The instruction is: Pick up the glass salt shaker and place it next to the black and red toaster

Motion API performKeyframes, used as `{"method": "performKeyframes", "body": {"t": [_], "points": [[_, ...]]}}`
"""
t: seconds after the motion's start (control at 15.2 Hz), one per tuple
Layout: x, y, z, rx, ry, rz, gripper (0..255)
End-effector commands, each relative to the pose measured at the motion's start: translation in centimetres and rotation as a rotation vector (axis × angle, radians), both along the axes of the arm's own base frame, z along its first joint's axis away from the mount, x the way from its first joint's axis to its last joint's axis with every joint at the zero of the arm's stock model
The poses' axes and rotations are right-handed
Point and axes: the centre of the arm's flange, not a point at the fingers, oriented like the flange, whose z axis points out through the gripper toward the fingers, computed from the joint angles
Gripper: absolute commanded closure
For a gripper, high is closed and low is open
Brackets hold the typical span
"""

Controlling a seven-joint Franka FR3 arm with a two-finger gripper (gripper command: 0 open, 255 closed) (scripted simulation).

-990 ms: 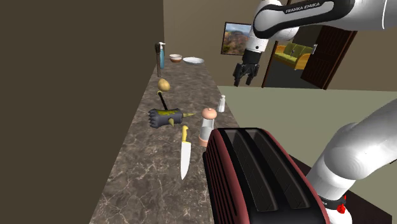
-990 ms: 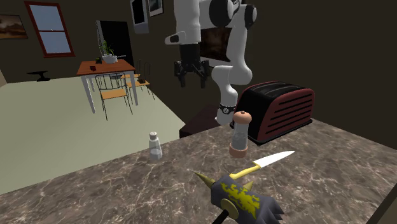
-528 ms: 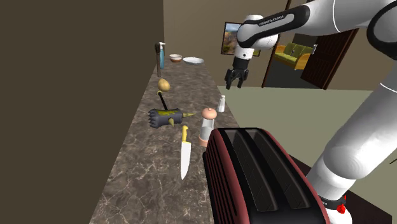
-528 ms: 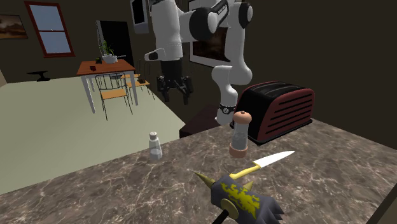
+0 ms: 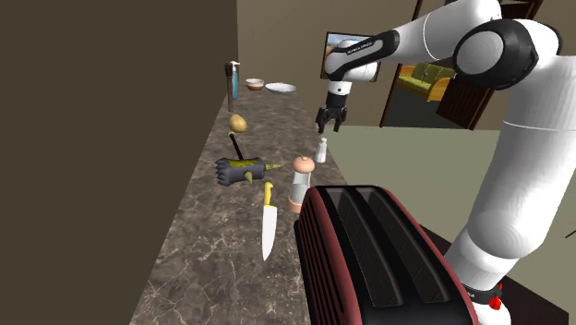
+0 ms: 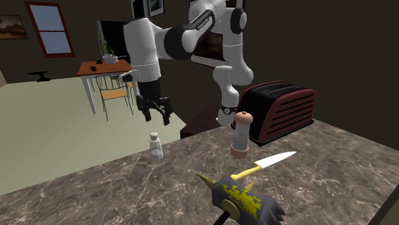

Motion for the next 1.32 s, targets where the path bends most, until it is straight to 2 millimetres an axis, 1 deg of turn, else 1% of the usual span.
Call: {"method": "performKeyframes", "body": {"t": [0.0,0.53,1.06,1.12,1.25], "points": [[1.8,-1.2,-1.8,0.001,0.008,-0.001,0],[1.7,-0.8,-5.8,0.001,0.008,-0.001,0],[1.7,-0.8,-5.8,0.001,0.008,-0.001,0],[1.7,-0.8,-5.8,0.001,0.008,-0.001,255],[1.7,-0.8,-5.8,0.001,0.008,-0.001,255]]}}
